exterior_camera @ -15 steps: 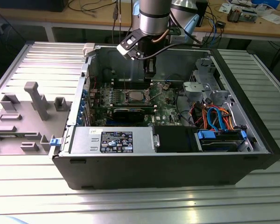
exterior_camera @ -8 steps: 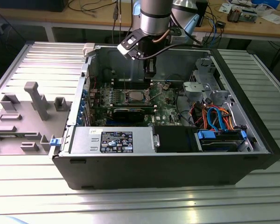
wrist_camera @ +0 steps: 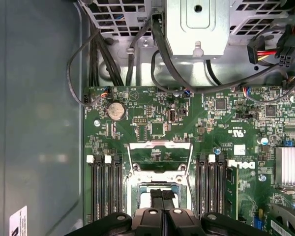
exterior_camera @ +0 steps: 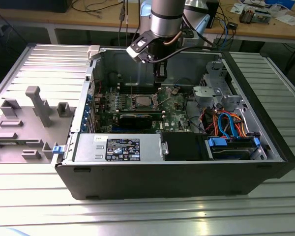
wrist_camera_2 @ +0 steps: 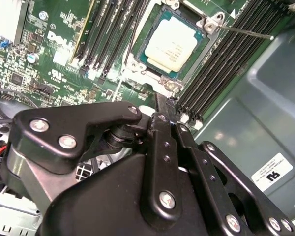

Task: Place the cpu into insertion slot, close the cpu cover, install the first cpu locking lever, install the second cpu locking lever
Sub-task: 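Close the cpu cover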

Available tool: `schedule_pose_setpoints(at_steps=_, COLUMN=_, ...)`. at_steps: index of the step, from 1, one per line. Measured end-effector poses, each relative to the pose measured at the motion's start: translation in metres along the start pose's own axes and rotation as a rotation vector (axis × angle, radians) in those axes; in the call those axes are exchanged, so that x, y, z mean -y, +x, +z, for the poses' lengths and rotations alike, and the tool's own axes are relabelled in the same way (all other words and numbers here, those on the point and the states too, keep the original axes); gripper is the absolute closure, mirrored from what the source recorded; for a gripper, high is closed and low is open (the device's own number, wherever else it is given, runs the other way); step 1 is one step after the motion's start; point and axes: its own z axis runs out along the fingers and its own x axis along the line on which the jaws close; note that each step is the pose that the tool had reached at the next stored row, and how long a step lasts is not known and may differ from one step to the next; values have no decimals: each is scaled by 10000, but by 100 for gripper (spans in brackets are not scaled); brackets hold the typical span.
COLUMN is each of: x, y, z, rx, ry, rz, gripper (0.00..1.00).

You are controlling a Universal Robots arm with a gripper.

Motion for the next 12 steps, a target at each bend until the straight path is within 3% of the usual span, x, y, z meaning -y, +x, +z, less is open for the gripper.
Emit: schedule_pose_setpoints(at_steps=12, x=-113, y=0, z=1, rx=0, ry=0, rz=0, gripper=89)
